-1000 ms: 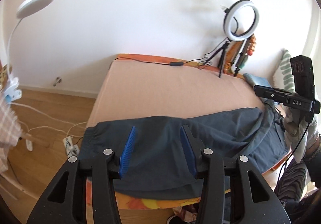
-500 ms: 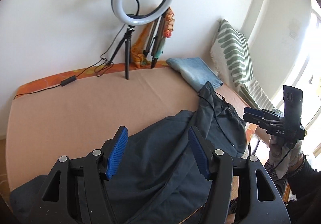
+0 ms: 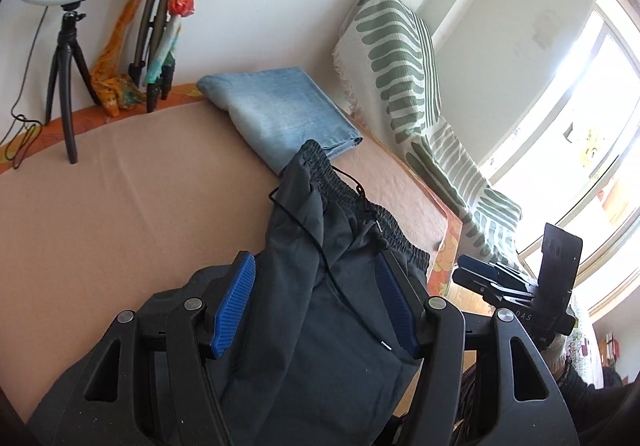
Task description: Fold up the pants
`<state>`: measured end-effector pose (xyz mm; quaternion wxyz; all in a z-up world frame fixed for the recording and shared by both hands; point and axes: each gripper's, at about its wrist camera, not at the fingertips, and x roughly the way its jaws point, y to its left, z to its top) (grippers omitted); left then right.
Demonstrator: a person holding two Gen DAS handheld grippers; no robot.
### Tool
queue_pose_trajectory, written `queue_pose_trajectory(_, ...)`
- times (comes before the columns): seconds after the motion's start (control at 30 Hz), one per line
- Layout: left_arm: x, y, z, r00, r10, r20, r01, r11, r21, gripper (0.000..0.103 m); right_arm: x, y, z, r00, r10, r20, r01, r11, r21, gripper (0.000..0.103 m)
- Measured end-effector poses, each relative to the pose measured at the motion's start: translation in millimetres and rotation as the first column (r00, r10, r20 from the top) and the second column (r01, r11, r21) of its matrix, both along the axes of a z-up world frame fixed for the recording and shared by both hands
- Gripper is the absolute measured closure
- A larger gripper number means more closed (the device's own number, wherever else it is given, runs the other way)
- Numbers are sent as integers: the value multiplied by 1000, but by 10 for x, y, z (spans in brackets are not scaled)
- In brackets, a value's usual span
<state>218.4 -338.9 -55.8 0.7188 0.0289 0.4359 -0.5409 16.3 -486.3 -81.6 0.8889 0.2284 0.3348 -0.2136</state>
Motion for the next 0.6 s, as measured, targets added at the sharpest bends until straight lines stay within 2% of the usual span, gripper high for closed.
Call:
queue_pose_trajectory(0.13,78,-472,-236,1000,-13,-25,15,999,50,41,-136,-249,-180,999,-53,-10,54,997,56,41)
queue_pose_trajectory(0.3,386,-867,-565,986,10,-168,-1,999,53,41,-317,-435,-261,994,-107,-3,107,991,85,41)
queue_pose_trajectory(0.43,571,-1091,-763,980,21,-196,-6,997,75,41,-426,-547,-280,991,-129,18,126,985,120,41)
queue_pose_trajectory(0.6,722,-1347,-1022,969,22,-245,13,990,141,41,-462,-646,-340,990,-138,21,134,979,153,41)
